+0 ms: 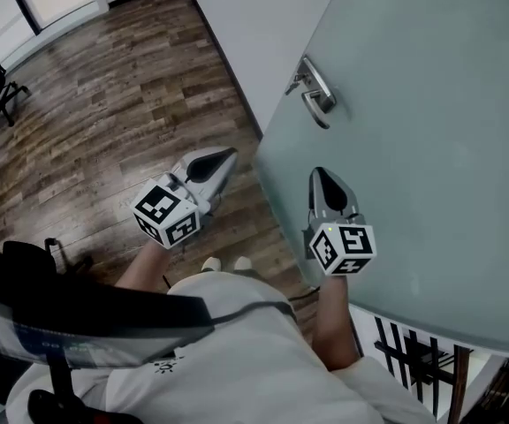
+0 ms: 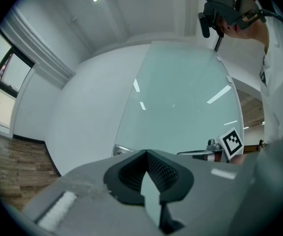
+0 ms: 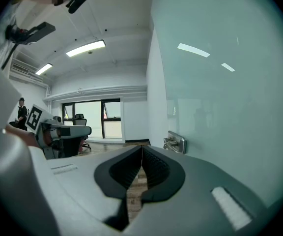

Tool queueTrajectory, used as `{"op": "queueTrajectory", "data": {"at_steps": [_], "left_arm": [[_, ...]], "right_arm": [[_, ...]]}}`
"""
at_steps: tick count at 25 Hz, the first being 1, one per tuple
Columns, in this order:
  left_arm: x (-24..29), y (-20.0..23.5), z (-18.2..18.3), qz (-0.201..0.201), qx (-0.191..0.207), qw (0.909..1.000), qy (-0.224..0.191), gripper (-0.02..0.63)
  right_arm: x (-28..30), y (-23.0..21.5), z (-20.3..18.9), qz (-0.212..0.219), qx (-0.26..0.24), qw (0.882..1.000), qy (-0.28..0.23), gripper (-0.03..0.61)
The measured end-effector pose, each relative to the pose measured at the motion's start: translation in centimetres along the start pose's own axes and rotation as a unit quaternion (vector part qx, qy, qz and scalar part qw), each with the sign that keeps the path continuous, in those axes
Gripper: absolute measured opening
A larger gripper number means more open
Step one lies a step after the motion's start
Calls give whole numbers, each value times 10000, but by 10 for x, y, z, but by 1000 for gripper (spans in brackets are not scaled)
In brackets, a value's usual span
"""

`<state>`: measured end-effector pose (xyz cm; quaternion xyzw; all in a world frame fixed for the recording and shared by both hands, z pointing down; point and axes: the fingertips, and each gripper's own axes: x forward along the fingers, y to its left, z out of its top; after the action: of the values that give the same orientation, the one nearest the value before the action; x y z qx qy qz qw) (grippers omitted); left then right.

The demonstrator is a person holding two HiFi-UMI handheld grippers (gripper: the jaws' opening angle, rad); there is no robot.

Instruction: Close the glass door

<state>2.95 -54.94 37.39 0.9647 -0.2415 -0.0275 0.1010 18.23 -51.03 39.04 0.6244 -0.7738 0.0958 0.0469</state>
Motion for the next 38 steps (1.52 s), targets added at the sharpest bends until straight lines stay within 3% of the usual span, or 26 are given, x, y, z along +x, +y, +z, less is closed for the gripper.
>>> {"op": "queueTrajectory", "data": {"at_steps": [7, 9, 10, 15, 19, 30, 36, 38], "left_arm": [[17, -15, 4, 94, 42, 9999, -73, 5], [18, -21, 3, 112, 19, 9999, -56, 5], [17, -26, 2, 122, 6, 9999, -44, 5], [12, -34, 0, 218, -49, 9997, 26, 5], [4, -31, -6, 338, -129, 9993, 94, 5], [-15, -18, -27, 753, -223, 9968, 166, 5], [-24, -14, -28, 840, -216, 9961, 139, 5], [-27, -15, -27, 850, -227, 9960, 138, 5]], "right_arm": [[18, -31, 14, 180, -309, 9994, 33, 12], [31, -43, 12, 169, -592, 9976, 306, 46], [38, -50, 9, 141, -752, 9958, 501, 94], [83, -79, -13, -3, -1670, 9746, 1490, 244], [120, -89, -37, -4, -2096, 9556, 2072, 283], [175, -104, -78, -72, -2192, 9377, 2696, 284], [181, -120, -79, -459, -2122, 9406, 2611, 103], [181, -119, -78, -494, -2181, 9383, 2638, 100]]}}
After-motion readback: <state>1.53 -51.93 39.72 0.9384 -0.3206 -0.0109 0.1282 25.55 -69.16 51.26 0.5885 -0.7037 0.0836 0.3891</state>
